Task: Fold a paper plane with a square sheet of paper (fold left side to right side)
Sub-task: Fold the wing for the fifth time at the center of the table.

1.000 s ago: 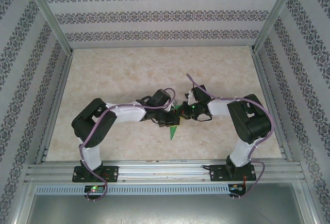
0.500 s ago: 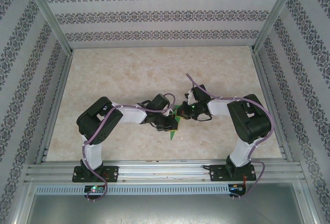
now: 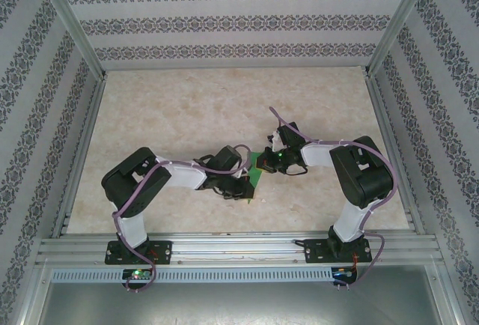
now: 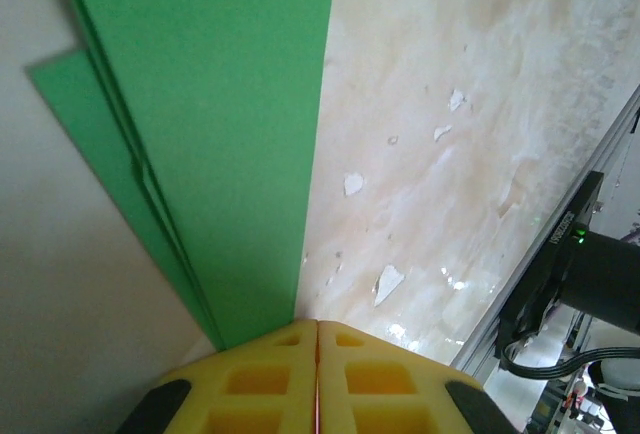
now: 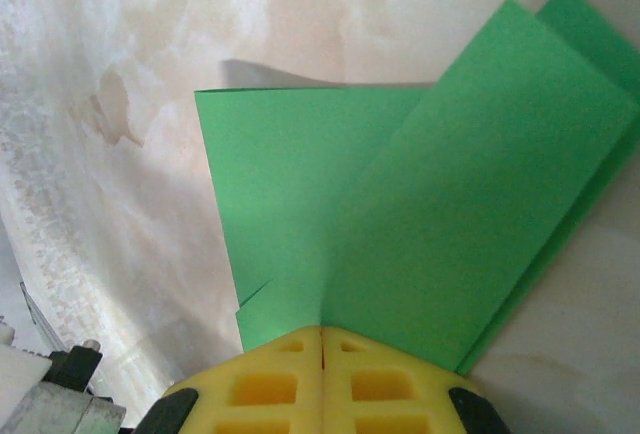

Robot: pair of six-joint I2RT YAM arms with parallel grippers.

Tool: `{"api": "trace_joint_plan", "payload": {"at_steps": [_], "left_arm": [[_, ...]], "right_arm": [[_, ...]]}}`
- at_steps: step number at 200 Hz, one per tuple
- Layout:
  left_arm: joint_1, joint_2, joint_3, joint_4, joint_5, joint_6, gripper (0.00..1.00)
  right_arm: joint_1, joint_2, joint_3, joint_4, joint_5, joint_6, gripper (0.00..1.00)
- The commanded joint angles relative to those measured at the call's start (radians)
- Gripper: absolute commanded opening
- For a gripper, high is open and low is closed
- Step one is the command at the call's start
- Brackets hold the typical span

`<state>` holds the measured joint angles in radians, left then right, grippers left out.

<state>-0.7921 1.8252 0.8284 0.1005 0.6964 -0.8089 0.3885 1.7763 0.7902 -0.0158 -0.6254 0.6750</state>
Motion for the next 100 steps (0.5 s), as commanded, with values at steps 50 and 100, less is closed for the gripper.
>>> {"api": "trace_joint_plan", "payload": {"at_steps": [50, 100], "left_arm": [[-0.045, -0.047, -0.110, -0.076, 0.002, 0.011, 0.07], [-0.050, -0.077, -0.111, -0.075, -0.012, 0.022, 0.07]], "right_arm": [[-0.010, 0.064, -0.024, -0.162, 0.179, -0.031, 0.00], [-0.004, 0.060, 0.004, -0.164, 0.165, -0.030, 0.00]]}}
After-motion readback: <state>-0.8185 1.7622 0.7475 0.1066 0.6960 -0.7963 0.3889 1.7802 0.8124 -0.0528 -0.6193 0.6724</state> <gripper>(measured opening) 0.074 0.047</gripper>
